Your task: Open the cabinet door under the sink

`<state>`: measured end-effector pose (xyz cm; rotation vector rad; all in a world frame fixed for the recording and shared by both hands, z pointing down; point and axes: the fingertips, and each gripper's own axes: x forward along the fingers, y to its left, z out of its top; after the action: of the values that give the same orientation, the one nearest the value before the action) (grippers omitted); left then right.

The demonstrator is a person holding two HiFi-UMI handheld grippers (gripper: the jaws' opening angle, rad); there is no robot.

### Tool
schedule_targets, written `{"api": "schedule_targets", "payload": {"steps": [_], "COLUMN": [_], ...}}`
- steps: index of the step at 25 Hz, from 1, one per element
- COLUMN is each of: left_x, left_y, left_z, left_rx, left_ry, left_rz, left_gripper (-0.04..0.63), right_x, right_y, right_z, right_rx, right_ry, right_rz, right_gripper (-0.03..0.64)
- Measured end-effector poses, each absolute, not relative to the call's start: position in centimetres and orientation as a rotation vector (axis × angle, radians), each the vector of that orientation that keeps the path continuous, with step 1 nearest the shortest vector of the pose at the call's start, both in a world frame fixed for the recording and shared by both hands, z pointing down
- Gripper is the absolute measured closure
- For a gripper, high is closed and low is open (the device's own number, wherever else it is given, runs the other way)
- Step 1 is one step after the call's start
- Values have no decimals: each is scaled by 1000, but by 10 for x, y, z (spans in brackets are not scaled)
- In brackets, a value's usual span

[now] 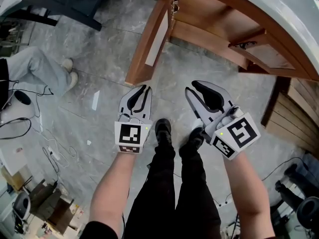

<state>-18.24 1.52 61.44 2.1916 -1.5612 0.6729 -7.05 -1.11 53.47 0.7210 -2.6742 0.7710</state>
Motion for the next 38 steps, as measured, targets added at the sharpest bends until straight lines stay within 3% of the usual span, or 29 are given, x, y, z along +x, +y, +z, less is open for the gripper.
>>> {"api": "schedule_targets", "payload": {"steps": [16, 38], "left_x": [-46, 23], "left_y": [-62, -183], "left_z": [538, 610], "left_rx": [2482, 2463], "left_ry": [-1230, -1121], "left_rz": [554, 641], "left_gripper": [551, 551], "right_x": [39, 119], "right_y": [-68, -194], "right_z": [522, 628], "right_rx": [1287, 1582], "right_ry": [-2445, -2144], "right_rz": [677, 769], "right_gripper": [537, 499]}}
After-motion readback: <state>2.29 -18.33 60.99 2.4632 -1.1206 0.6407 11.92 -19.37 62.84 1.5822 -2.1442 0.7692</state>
